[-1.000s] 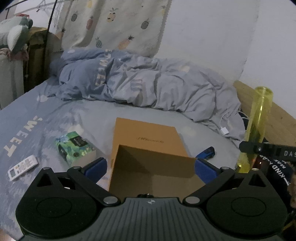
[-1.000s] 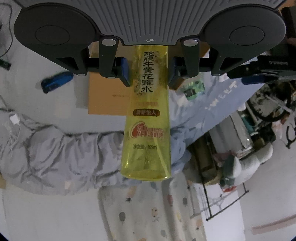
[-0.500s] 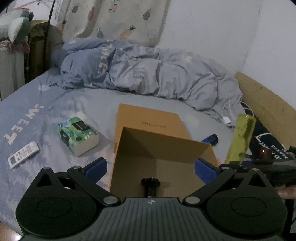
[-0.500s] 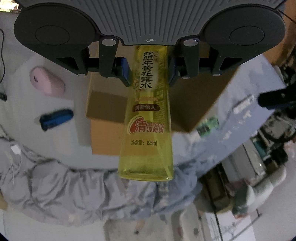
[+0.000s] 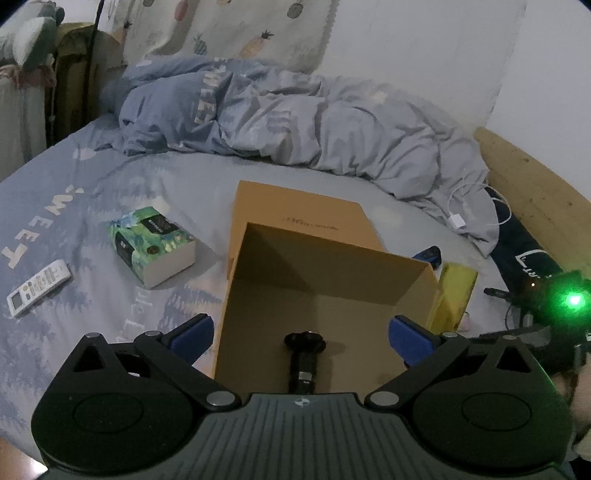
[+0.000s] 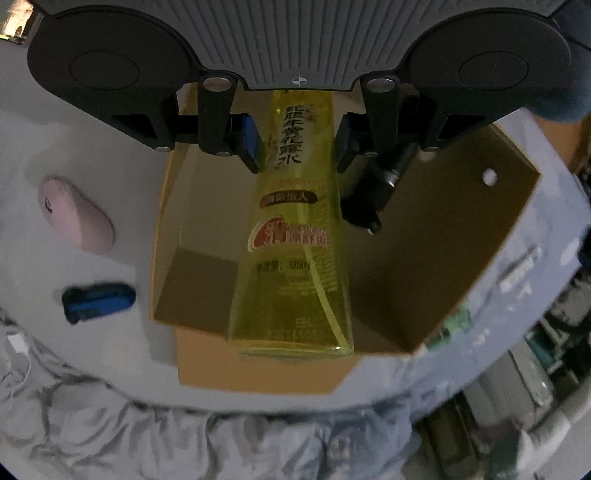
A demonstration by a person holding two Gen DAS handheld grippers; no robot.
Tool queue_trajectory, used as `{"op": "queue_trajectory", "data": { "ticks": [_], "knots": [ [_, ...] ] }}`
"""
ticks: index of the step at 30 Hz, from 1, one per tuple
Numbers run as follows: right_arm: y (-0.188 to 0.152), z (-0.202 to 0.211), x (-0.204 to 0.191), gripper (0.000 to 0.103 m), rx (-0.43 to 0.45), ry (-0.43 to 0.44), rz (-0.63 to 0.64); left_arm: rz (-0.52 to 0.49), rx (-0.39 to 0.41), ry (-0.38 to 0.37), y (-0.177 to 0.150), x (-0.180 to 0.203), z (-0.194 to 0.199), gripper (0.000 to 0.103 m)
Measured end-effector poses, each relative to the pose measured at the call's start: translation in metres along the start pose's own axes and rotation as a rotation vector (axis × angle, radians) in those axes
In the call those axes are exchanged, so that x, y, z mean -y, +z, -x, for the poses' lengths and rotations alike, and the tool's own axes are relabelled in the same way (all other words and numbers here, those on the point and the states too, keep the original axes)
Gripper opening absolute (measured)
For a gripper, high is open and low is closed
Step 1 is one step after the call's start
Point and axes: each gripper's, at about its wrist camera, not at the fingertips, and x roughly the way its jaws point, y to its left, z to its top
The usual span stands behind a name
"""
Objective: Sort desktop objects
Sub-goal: 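Carry the yellow tube with the right gripper over the open cardboard box, then lower the yellow tube into the box beside the black shaver and open the right gripper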
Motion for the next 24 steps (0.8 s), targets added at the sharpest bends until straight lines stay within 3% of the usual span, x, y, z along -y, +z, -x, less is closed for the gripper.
{"op": "queue_trajectory", "data": {
  "ticks": [12, 18, 24],
  "knots": [
    [0.001, -0.031, -0.005, 0.045, -0.087, -0.071, 0.058, 0.011, -0.048, 0.004, -0.006, -0.006, -0.019, 0.103],
    [-0.006, -0.041, -0.023, 0.045, -0.098, -0.181, 0.196, 0.014, -0.064, 0.002, -0.01, -0.005, -0.023, 0.103],
    [-0.008, -0.05, -0.034, 0.045, -0.118, -0.181, 0.266, 0.014, -0.073, 0.01, -0.01, -0.006, -0.026, 0.103]
  ]
}}
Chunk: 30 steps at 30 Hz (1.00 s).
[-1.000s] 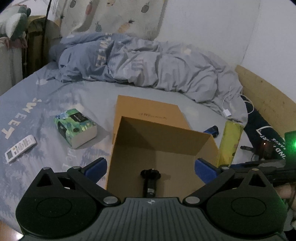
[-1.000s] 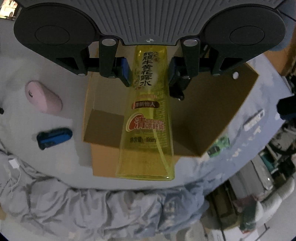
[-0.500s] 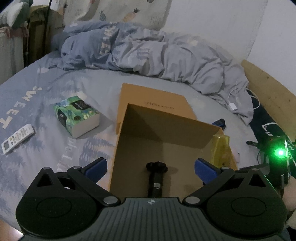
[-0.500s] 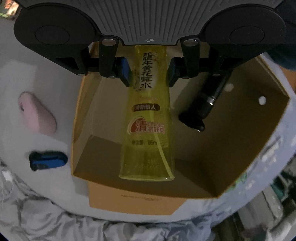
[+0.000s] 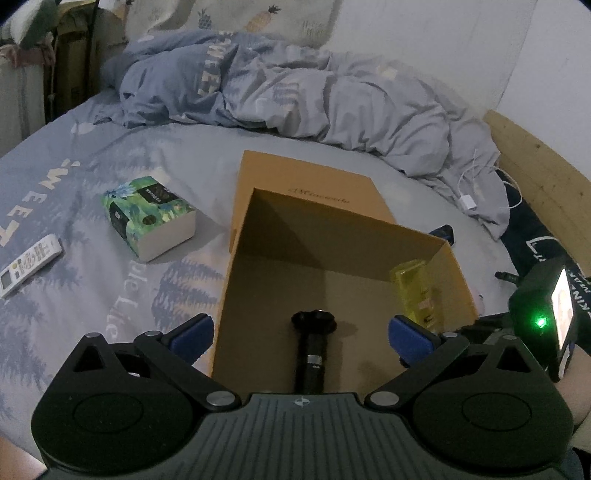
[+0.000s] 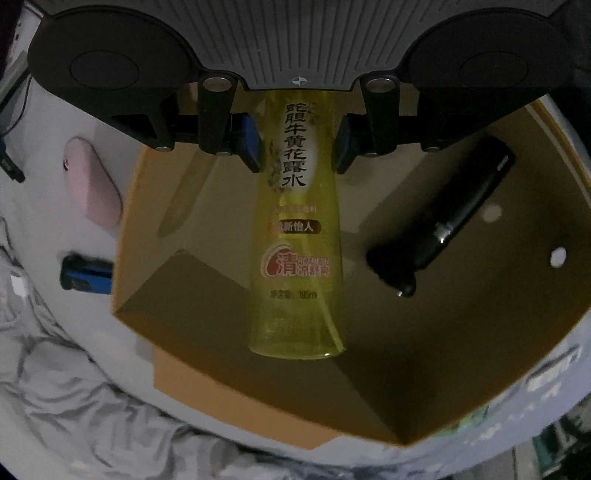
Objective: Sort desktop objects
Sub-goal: 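Lower the yellow tube into the box beside the black shaver and open the right gripper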
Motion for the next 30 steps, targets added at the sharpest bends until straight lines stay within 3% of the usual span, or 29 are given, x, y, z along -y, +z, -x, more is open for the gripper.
{"op": "queue_trajectory", "data": {
  "ticks": [12, 30],
  "knots": [
    [0.016, -0.035, -0.002, 0.045, -0.13, 0.049, 0.025, 0.009, -0.003, 0.024, 0.0, -0.006, 0.001, 0.103],
    [0.012, -0.039, -0.001, 0.045, -0.137, 0.05, 0.019, 0.011, 0.006, 0.036, 0.0, -0.006, 0.01, 0.103]
  ]
}}
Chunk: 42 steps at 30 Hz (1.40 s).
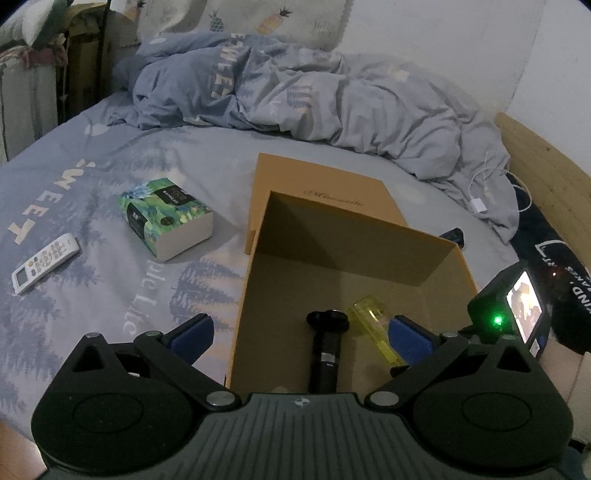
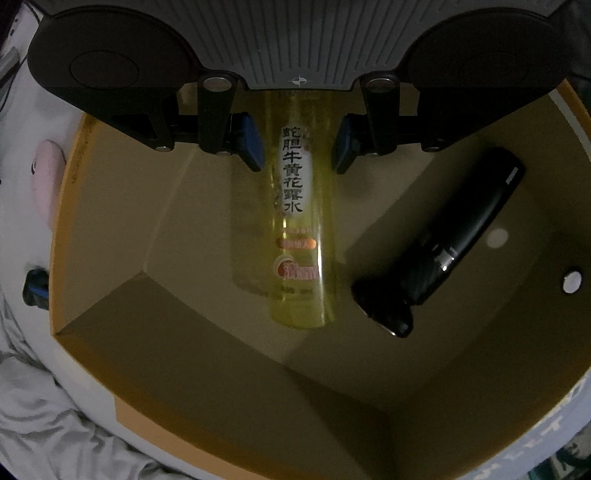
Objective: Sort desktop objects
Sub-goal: 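Lower the yellow tube into the box beside the black shaver and open the right gripper, then withdraw the right tool up and away from the cardboard box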
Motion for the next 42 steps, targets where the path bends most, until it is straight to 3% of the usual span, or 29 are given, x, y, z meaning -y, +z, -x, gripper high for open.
{"op": "queue_trajectory", "data": {
  "ticks": [12, 16, 26, 29, 34, 37, 42],
  "knots": [
    [-0.009, 0.036, 0.008, 0.047, 0.113, 0.038, -0.055, -0.013, 0.015, 0.01, -0.001, 0.004, 0.008, 0.103],
    [-0.017, 0.058, 0.013, 0.056, 0.187, 0.047, -0.08, -0.01, 0.021, 0.01, -0.003, 0.005, 0.011, 0.103],
    [-0.048, 0.116, 0.021, 0.057, 0.332, 0.089, -0.146, -0.029, 0.019, 0.007, -0.005, 0.012, 0.015, 0.103],
    [-0.057, 0.131, 0.024, 0.063, 0.375, 0.096, -0.164, -0.036, 0.024, 0.014, -0.006, 0.014, 0.016, 0.103],
    [-0.07, 0.151, 0.028, 0.063, 0.433, 0.102, -0.182, -0.053, 0.032, 0.03, -0.008, 0.018, 0.017, 0.103],
    [-0.079, 0.16, 0.033, 0.07, 0.469, 0.101, -0.211, -0.063, 0.034, 0.034, -0.008, 0.021, 0.018, 0.103],
    [-0.096, 0.171, 0.041, 0.07, 0.513, 0.104, -0.251, -0.089, 0.034, 0.047, -0.011, 0.026, 0.019, 0.103]
  ]
}}
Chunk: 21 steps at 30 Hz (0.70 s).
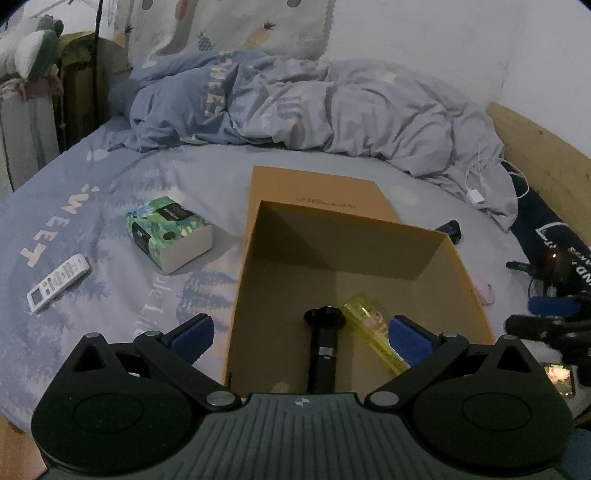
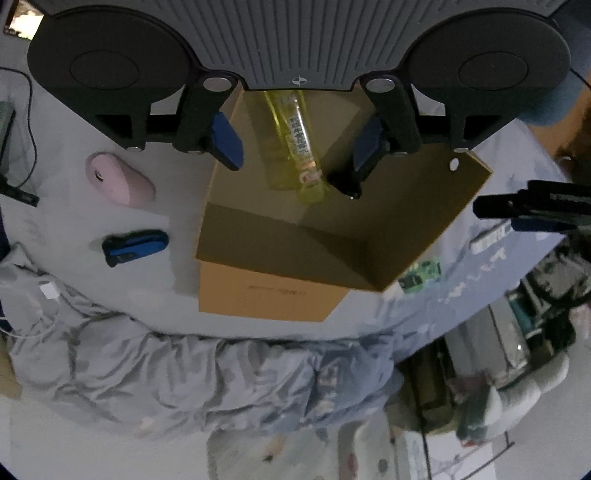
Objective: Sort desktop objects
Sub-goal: 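Withdraw the right tool up and away from the cardboard box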
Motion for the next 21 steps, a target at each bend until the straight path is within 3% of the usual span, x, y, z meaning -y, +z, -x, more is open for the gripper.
{"op": "queue_trajectory", "data": {
  "ticks": [7, 10, 18, 21],
  "knots": [
    [-0.017, 0.016, 0.015, 0.073, 0.045, -0.013, -0.065, -0.018, 0.001, 0.015, -0.003, 0.004, 0.0, 0.103],
    [-0.024, 0.02, 0.022, 0.079, 0.06, -0.027, -0.086, -0.025, -0.007, 0.022, -0.005, 0.005, -0.003, 0.103],
    [-0.048, 0.02, 0.034, 0.079, 0.087, -0.066, -0.133, -0.086, -0.002, 0.064, -0.013, 0.013, -0.006, 0.103],
    [-0.053, 0.021, 0.033, 0.091, 0.104, -0.069, -0.139, -0.125, 0.023, 0.085, -0.016, 0.017, -0.004, 0.103]
  ]
}}
